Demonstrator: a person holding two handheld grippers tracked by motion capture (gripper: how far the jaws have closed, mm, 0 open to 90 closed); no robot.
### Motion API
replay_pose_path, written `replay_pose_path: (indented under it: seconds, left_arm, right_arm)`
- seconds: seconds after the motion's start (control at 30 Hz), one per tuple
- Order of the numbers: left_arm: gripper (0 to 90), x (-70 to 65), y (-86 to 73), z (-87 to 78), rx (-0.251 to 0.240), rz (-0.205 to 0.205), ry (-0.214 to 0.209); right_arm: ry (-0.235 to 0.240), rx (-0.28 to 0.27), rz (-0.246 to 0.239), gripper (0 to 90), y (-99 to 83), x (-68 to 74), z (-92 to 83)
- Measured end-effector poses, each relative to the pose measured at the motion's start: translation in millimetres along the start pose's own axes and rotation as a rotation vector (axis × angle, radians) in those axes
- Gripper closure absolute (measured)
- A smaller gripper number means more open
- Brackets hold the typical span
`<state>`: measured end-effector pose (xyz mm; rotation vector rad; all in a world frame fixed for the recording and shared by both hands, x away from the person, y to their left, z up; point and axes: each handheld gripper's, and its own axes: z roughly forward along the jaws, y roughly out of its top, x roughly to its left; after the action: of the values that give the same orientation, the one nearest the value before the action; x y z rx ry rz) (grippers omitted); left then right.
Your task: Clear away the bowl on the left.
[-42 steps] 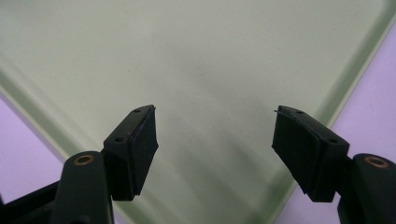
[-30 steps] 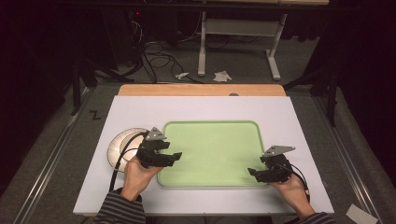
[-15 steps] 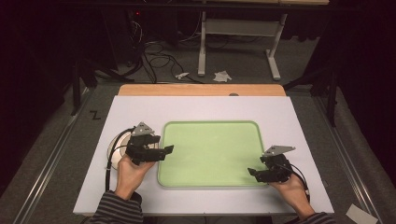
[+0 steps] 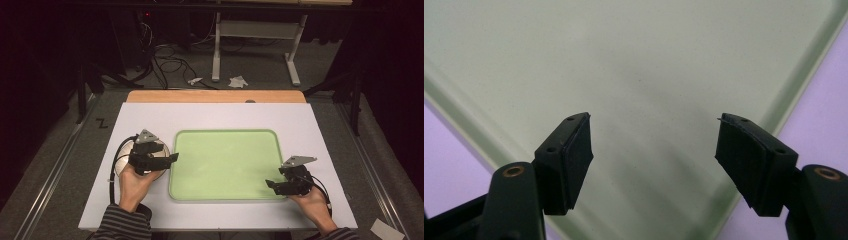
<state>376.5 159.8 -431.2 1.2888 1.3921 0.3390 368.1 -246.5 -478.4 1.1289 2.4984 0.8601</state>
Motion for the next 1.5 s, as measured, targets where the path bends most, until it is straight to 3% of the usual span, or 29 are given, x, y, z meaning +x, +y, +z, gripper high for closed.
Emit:
replay_pose_path:
  seconds: [0.13,0.37,0.5,0.67,0.8,0.9,1.07,1.33,1.43,1.5]
  left_arm:
    - [35.1,3.7,3.2,-2.1,-0.029,0.005,0.014]
    - [36.9,13.8,9.2,-4.3,-0.052,-0.029,0.036]
    - [41.4,19.4,12.7,-5.7,-0.074,-0.029,0.070]
    - [42.8,27.1,15.7,-6.1,-0.065,-0.023,0.107]
    - [40.5,34.6,17.1,-5.2,-0.037,-0.051,0.135]
    - [39.1,38.5,16.9,-2.4,-0.019,-0.044,0.159]
    - [37.9,42.7,17.4,-1.9,-0.022,-0.042,0.182]
    - [35.8,56.9,18.8,-0.2,-0.009,-0.068,0.228]
    - [35.7,61.7,21.6,-2.0,-0.016,-0.120,0.223]
    - [35.7,65.0,21.7,-2.6,-0.024,-0.114,0.246]
  right_arm:
    - [0.006,-0.004,-0.002,32.0,0.1,0.5,0.7]
    - [0.005,0.001,-0.002,32.1,0.0,0.3,0.9]
    - [0.003,0.007,-0.002,32.1,0.0,0.4,1.0]
    - [0.000,0.001,-0.003,32.3,-0.1,-0.2,0.5]
    - [0.000,0.000,-0.008,32.3,0.1,0.9,0.5]
    - [0.003,0.004,-0.014,32.3,0.1,0.4,1.2]
    - [0.002,0.003,-0.011,32.3,0.1,0.5,0.9]
    - [0.004,0.009,-0.017,32.3,0.3,1.7,1.2]
    - [0.005,0.002,-0.017,32.3,0.2,1.9,0.8]
    - [0.005,0.007,-0.018,32.3,0.4,2.3,0.6]
